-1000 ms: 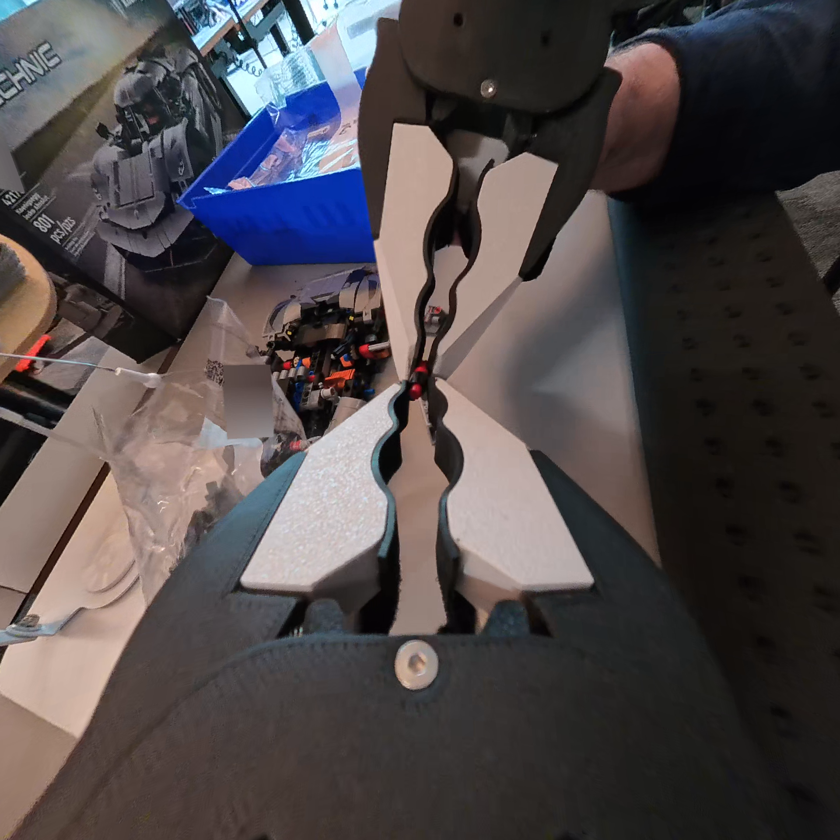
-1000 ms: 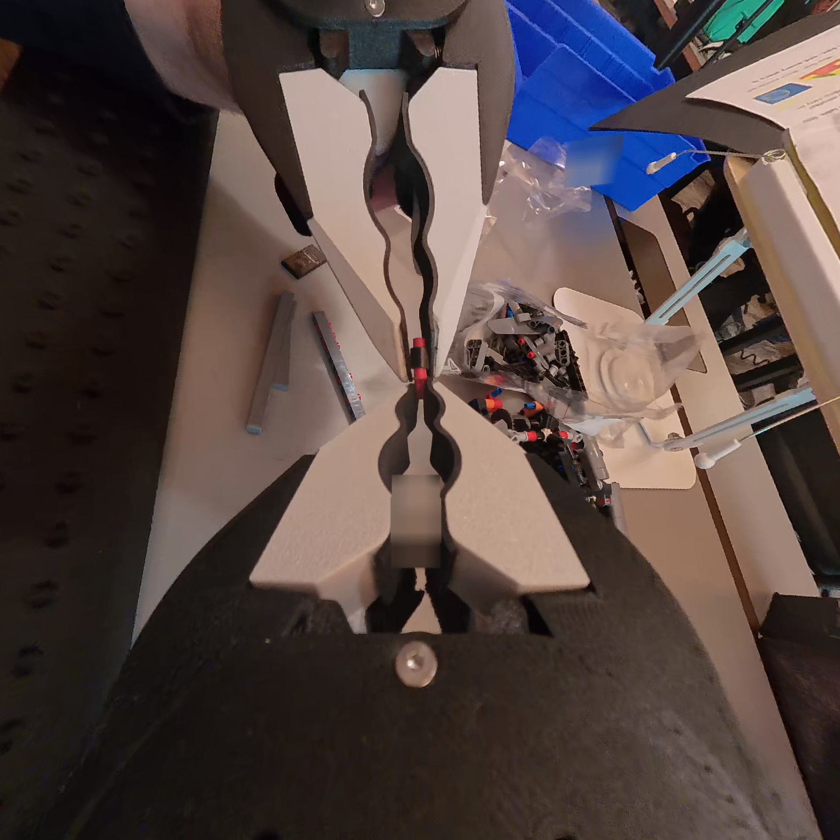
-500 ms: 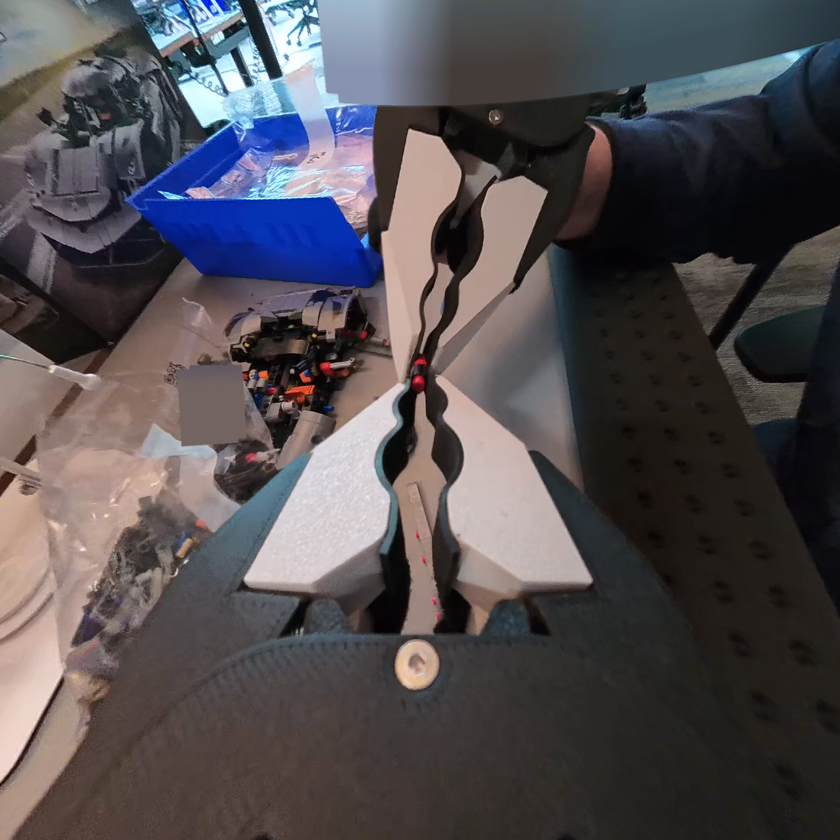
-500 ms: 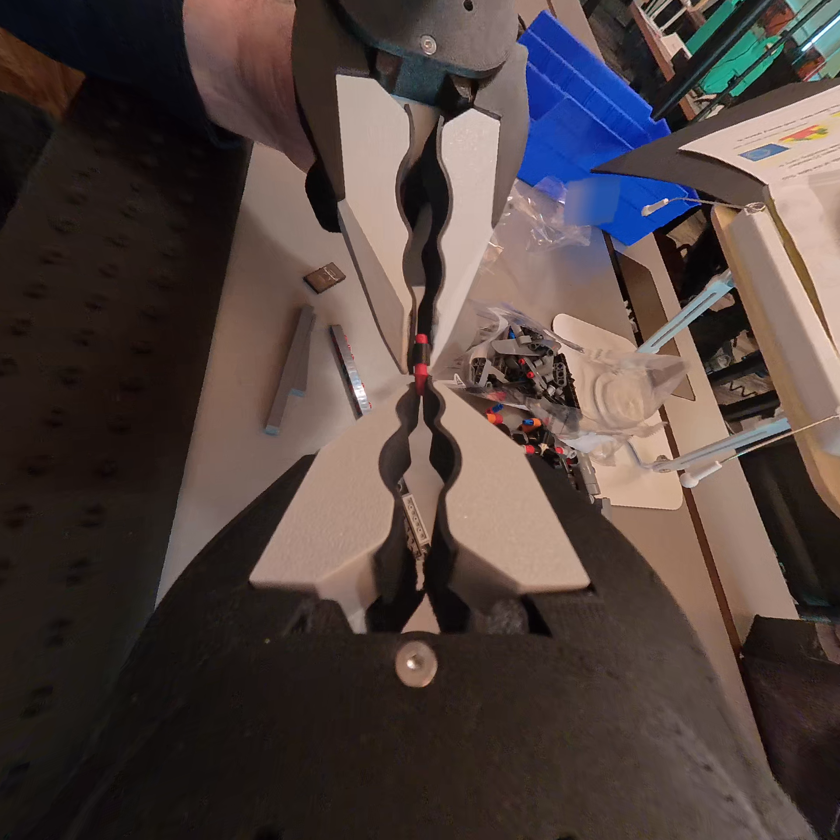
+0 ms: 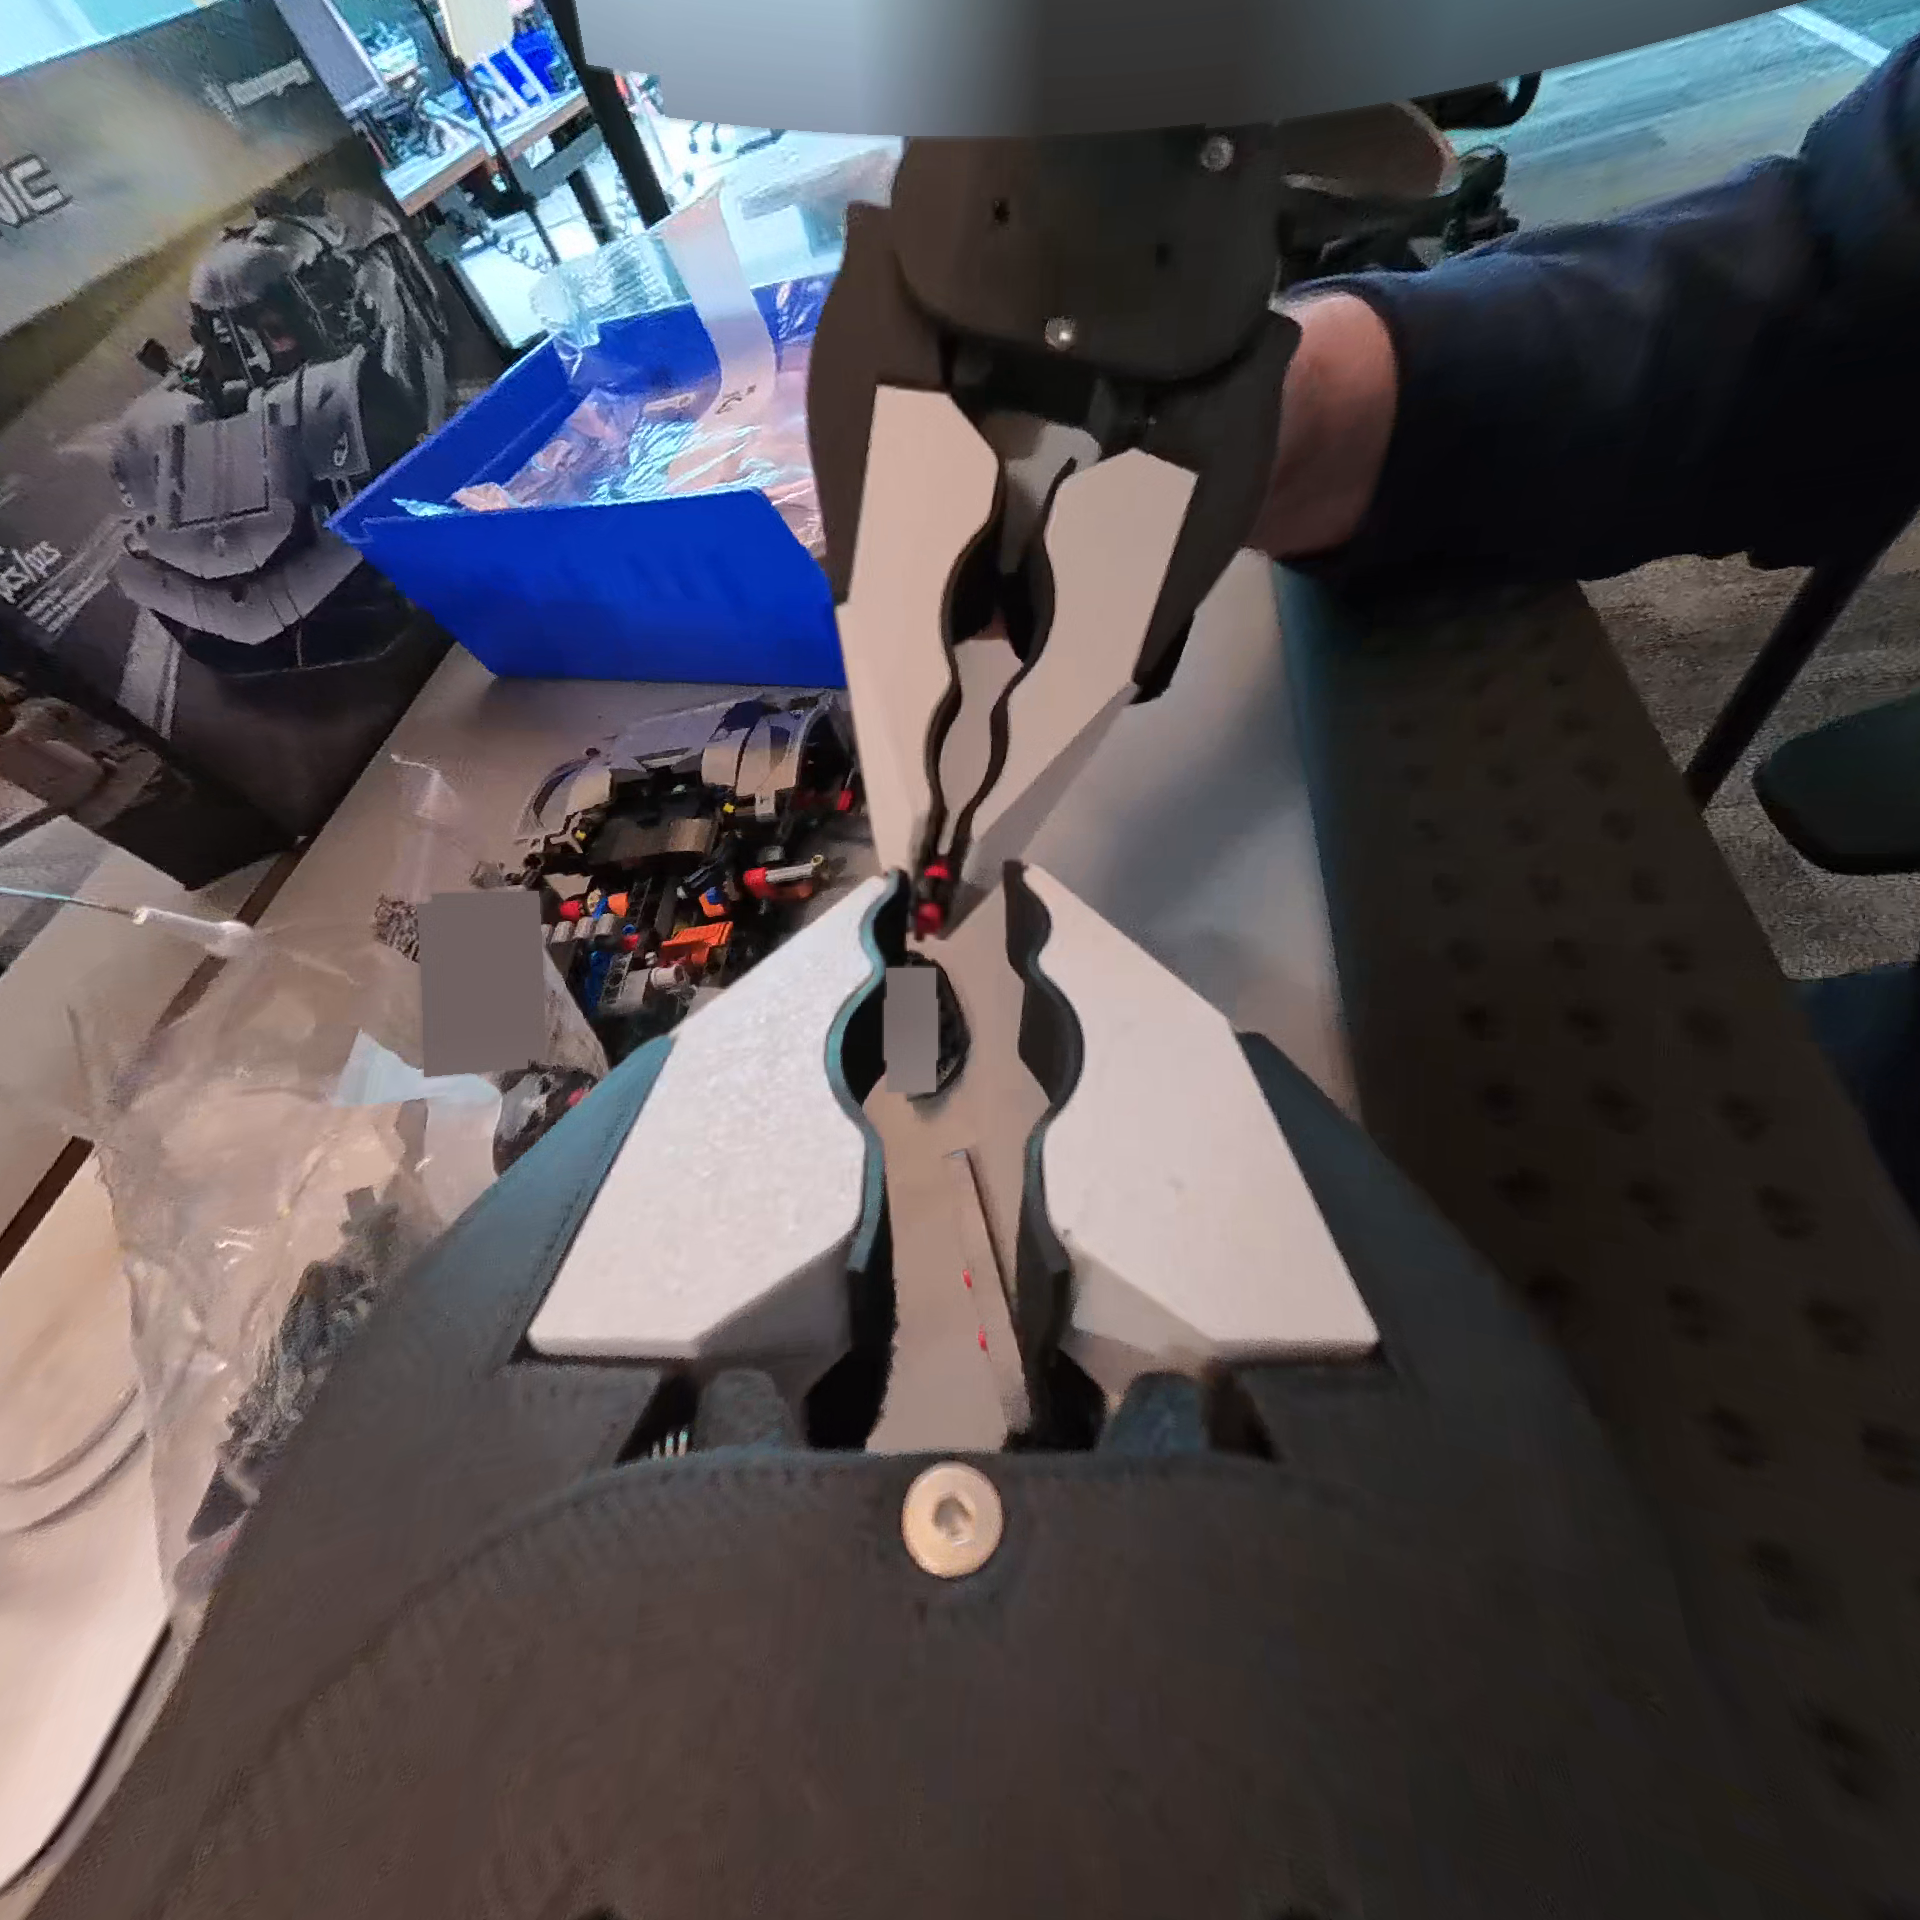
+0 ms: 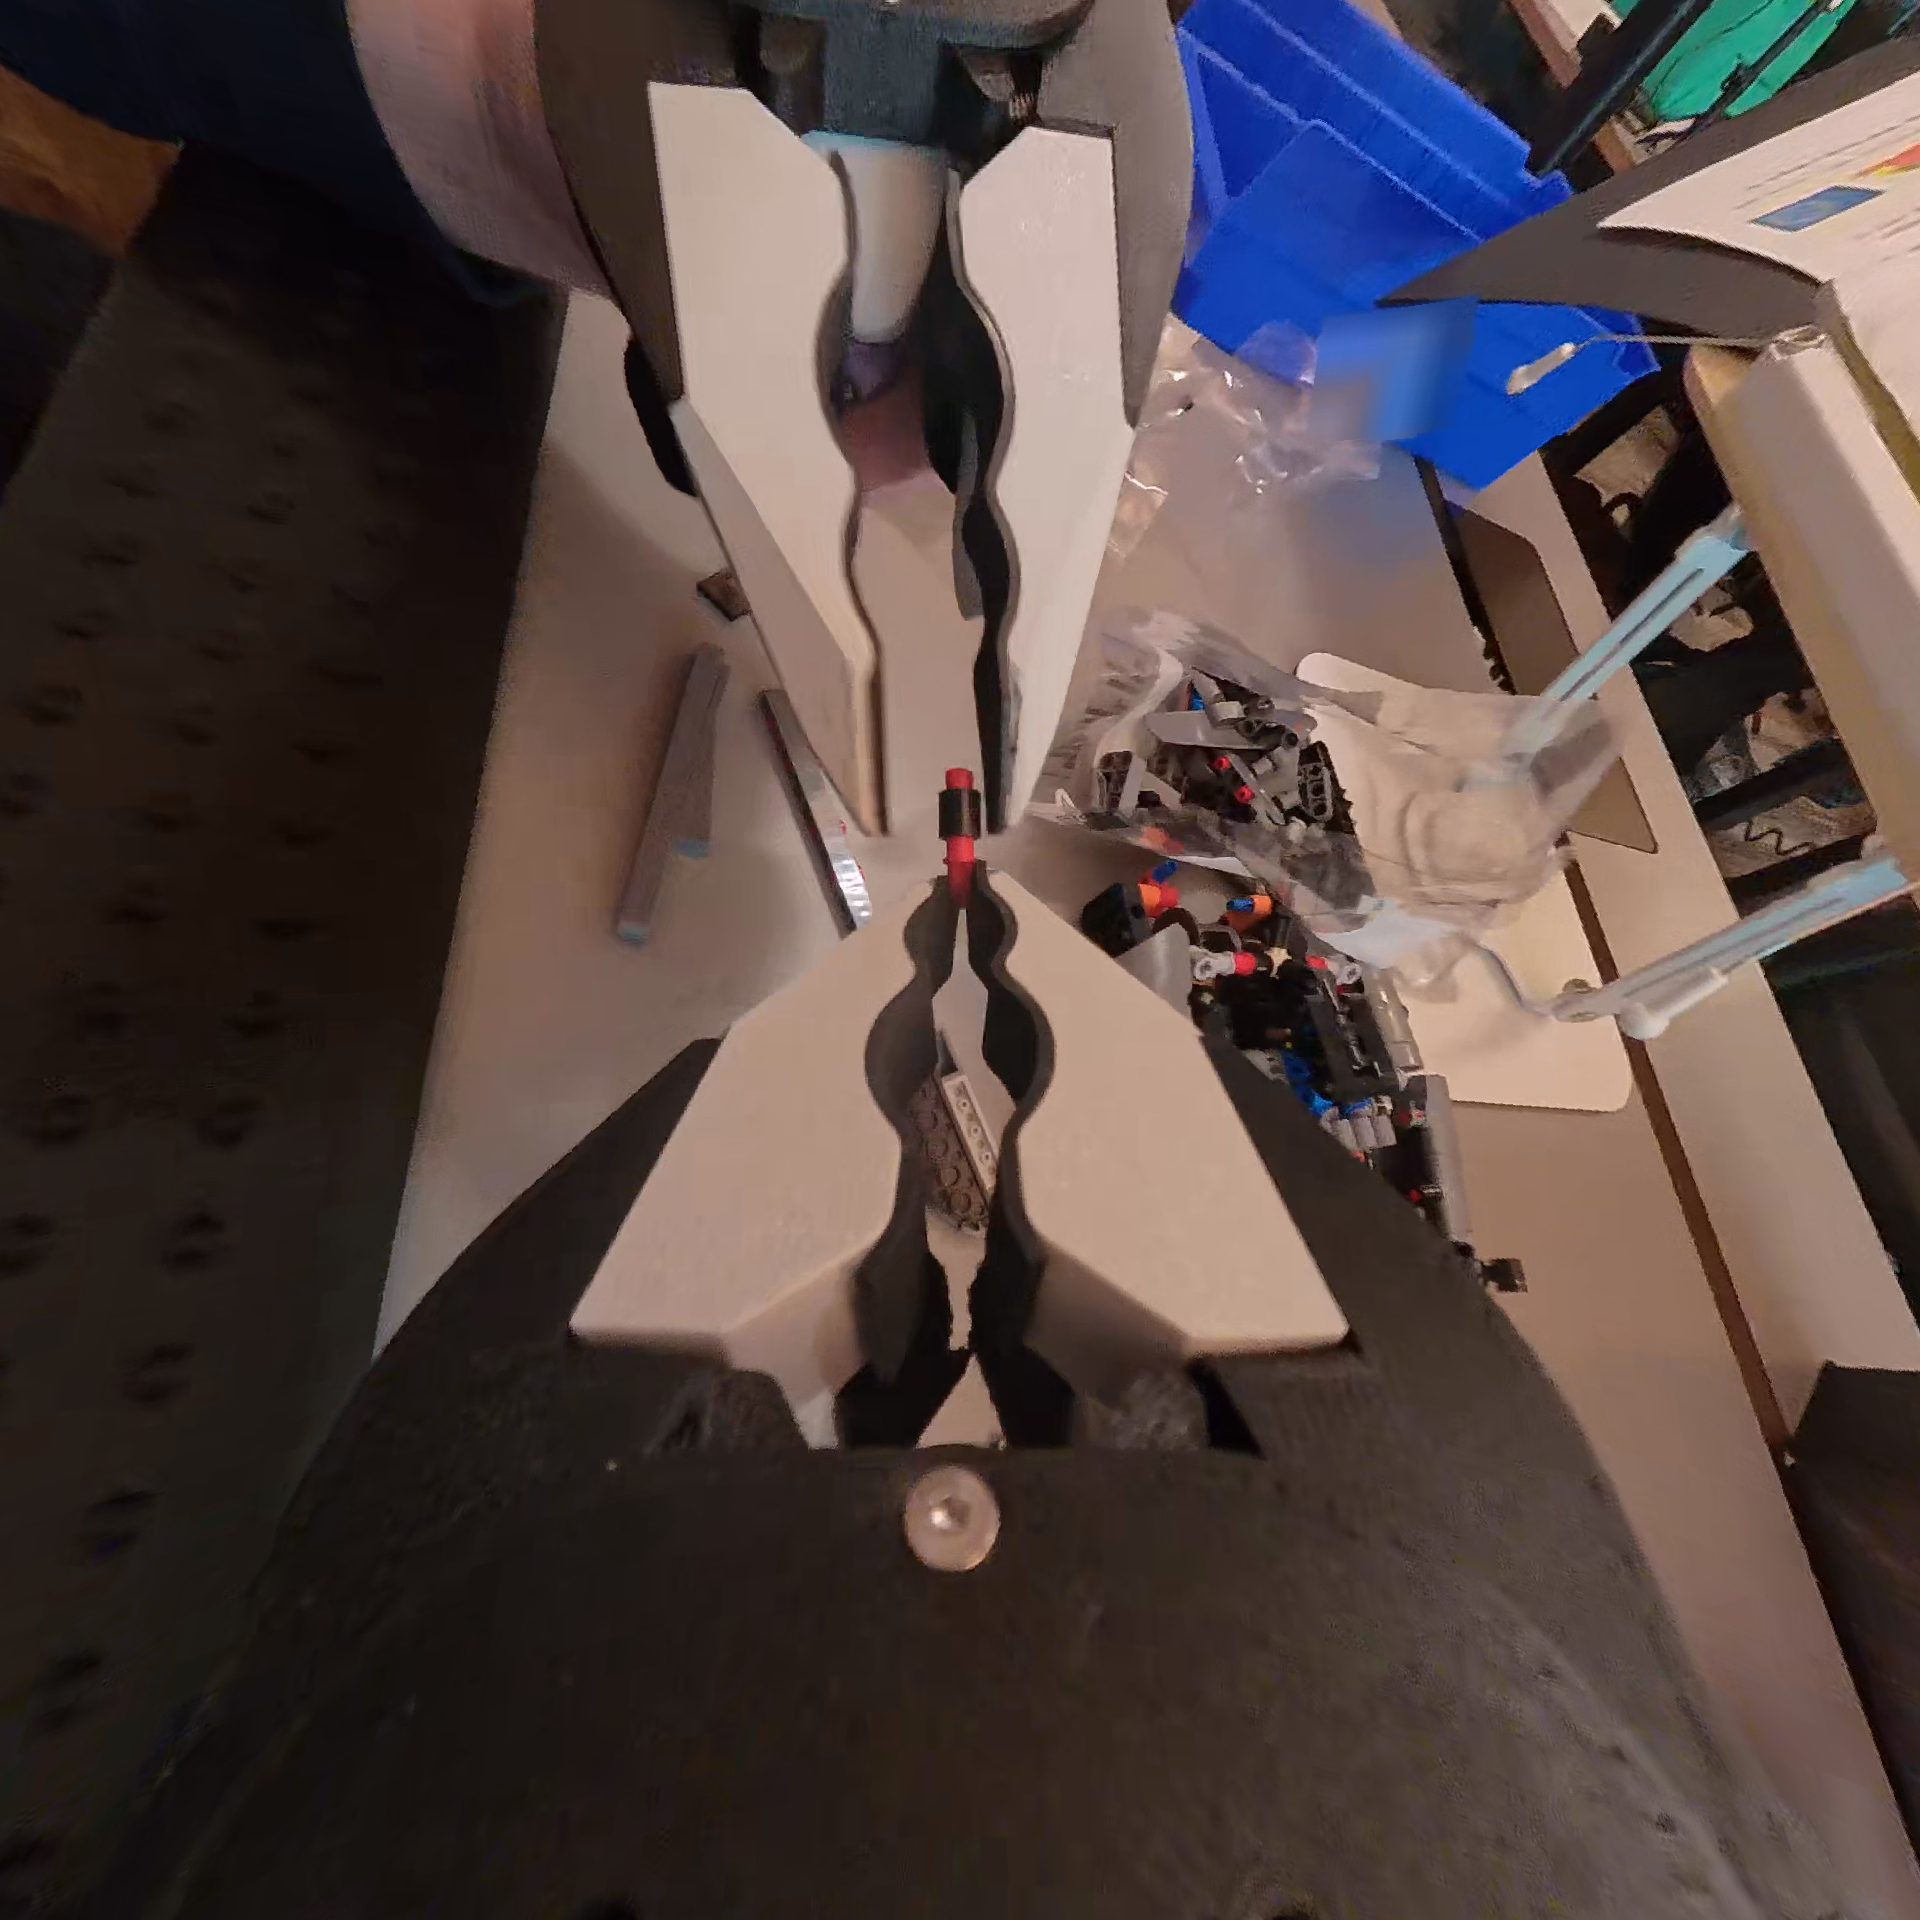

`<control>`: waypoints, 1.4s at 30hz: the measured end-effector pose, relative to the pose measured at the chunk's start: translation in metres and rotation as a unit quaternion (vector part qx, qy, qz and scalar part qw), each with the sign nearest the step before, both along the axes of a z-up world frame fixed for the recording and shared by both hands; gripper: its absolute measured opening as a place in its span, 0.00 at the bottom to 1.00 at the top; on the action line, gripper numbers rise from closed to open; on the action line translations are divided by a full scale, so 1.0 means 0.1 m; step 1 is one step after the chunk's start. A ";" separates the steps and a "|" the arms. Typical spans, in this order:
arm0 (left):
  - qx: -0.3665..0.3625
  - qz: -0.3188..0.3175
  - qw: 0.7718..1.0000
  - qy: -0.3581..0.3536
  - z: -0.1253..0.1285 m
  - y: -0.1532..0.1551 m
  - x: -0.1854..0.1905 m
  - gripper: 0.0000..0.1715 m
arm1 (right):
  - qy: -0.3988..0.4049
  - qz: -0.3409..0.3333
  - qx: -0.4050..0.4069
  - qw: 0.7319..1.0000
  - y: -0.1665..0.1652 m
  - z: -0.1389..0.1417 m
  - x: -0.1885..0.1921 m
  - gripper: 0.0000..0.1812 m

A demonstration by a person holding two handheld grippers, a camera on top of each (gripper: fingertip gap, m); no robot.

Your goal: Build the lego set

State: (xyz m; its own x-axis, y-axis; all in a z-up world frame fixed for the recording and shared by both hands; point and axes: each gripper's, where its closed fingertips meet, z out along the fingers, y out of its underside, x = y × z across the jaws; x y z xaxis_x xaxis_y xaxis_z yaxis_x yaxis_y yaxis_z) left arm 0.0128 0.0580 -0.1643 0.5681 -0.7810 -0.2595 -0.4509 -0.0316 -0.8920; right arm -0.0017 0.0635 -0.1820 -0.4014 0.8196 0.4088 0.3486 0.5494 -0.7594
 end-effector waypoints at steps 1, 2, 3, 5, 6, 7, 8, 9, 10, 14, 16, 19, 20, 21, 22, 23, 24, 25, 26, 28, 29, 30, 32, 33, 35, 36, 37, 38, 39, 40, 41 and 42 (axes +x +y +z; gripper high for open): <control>-0.004 0.014 1.000 0.004 -0.02 0.04 -0.03 0.08 | 0.002 0.001 -0.001 1.000 -0.01 0.01 0.00 0.00; -0.009 0.015 1.000 0.017 -0.07 0.04 -0.04 0.03 | 0.004 0.002 -0.004 1.000 -0.01 0.02 0.00 0.00; -0.002 0.015 1.000 0.015 -0.06 0.04 -0.03 0.03 | 0.006 0.003 -0.010 1.000 -0.02 0.03 0.00 0.00; 0.002 0.016 1.000 0.014 -0.04 0.03 -0.03 0.03 | 0.009 0.004 -0.015 1.000 -0.02 0.04 0.00 0.00; 0.004 0.016 1.000 0.015 -0.04 0.03 -0.03 0.03 | 0.008 0.005 -0.017 1.000 -0.03 0.04 0.00 0.00; 0.008 0.015 1.000 0.017 -0.04 0.03 -0.03 0.03 | 0.007 0.007 -0.018 1.000 -0.04 0.04 0.01 0.00; 0.005 0.012 1.000 0.024 -0.05 0.01 -0.02 0.03 | 0.006 0.009 -0.018 1.000 -0.05 0.03 0.01 0.00; 0.010 0.012 0.999 0.029 -0.04 0.00 -0.02 0.02 | 0.009 0.010 -0.018 1.000 -0.06 0.04 0.00 0.00; 0.017 0.014 0.999 0.030 -0.02 -0.01 -0.02 0.02 | 0.012 0.012 -0.022 1.000 -0.07 0.06 0.01 0.00; -0.010 0.008 1.000 -0.021 0.05 -0.05 -0.01 0.02 | 0.027 0.016 -0.026 0.999 -0.10 0.12 0.01 0.00; -0.020 0.008 0.999 -0.050 0.09 -0.05 0.00 0.02 | 0.032 0.018 -0.033 0.999 -0.10 0.15 0.02 0.00; -0.035 0.006 0.997 -0.070 0.10 -0.06 0.01 0.01 | 0.032 0.020 -0.035 0.999 -0.11 0.15 0.03 0.00; -0.039 0.004 0.997 -0.073 0.10 -0.06 0.01 0.01 | 0.032 0.021 -0.036 0.999 -0.11 0.15 0.04 0.00; -0.040 0.004 0.996 -0.080 0.11 -0.06 0.02 0.01 | 0.033 0.020 -0.033 0.999 -0.10 0.16 0.04 0.00; -0.042 0.000 0.996 -0.081 0.11 -0.08 0.02 0.00 | 0.018 0.003 -0.012 1.000 -0.01 0.08 0.05 0.00; -0.023 0.007 0.993 -0.120 0.26 -0.07 -0.06 0.00 | -0.009 -0.025 0.013 1.000 0.16 -0.06 0.09 0.00; -0.017 0.018 0.985 -0.171 0.46 -0.07 -0.23 0.00 | -0.010 -0.027 -0.004 1.000 0.20 -0.09 0.13 0.00; 0.006 0.036 0.980 -0.197 0.61 -0.06 -0.43 0.00 | 0.011 -0.013 -0.038 0.999 0.13 0.01 0.13 0.00; 0.015 0.049 0.982 -0.182 0.60 -0.06 -0.53 0.00 | 0.026 -0.009 -0.050 0.998 0.10 0.10 0.11 0.00; 0.003 0.058 0.989 -0.138 0.42 -0.02 -0.50 0.00 | 0.027 -0.030 -0.047 0.998 0.18 0.09 0.06 0.00; 0.022 0.074 0.990 -0.115 0.39 0.03 -0.52 0.00 | 0.026 -0.046 -0.039 0.998 0.26 0.07 0.06 0.00; 0.038 0.092 0.991 -0.094 0.39 0.07 -0.58 0.00 | 0.028 -0.062 -0.035 0.997 0.33 0.05 0.06 0.00; 0.044 0.120 0.985 -0.120 0.46 0.14 -0.74 0.00 | 0.030 -0.068 -0.017 0.997 0.36 0.09 0.01 0.00; 0.040 0.129 0.981 -0.136 0.48 0.17 -0.81 0.00 | 0.032 -0.070 0.004 0.997 0.35 0.12 -0.04 0.00; 0.025 0.129 0.979 -0.153 0.47 0.17 -0.86 0.00 | 0.020 -0.070 0.032 0.997 0.33 0.12 -0.16 0.00; 0.028 0.136 0.978 -0.154 0.47 0.19 -0.89 0.00 | 0.015 -0.068 0.046 0.997 0.33 0.12 -0.22 0.00; 0.030 0.150 0.978 -0.143 0.44 0.21 -0.94 0.00 | 0.016 -0.063 0.062 0.996 0.33 0.13 -0.29 0.00; 0.035 0.160 0.978 -0.131 0.41 0.23 -0.98 0.00 | 0.014 -0.057 0.079 0.995 0.33 0.15 -0.36 0.00; 0.039 0.167 0.978 -0.121 0.39 0.25 -1.01 0.00 | 0.009 -0.054 0.104 0.993 0.35 0.16 -0.43 0.00; 0.044 0.177 0.976 -0.115 0.39 0.26 -1.04 0.00 | 0.000 -0.053 0.134 0.990 0.40 0.16 -0.50 0.00; 0.046 0.192 0.974 -0.109 0.37 0.29 -1.09 0.00 | -0.007 -0.048 0.168 0.985 0.43 0.17 -0.57 0.00; 0.046 0.205 0.973 -0.099 0.34 0.31 -1.14 0.00 | -0.009 -0.040 0.203 0.978 0.44 0.18 -0.64 0.00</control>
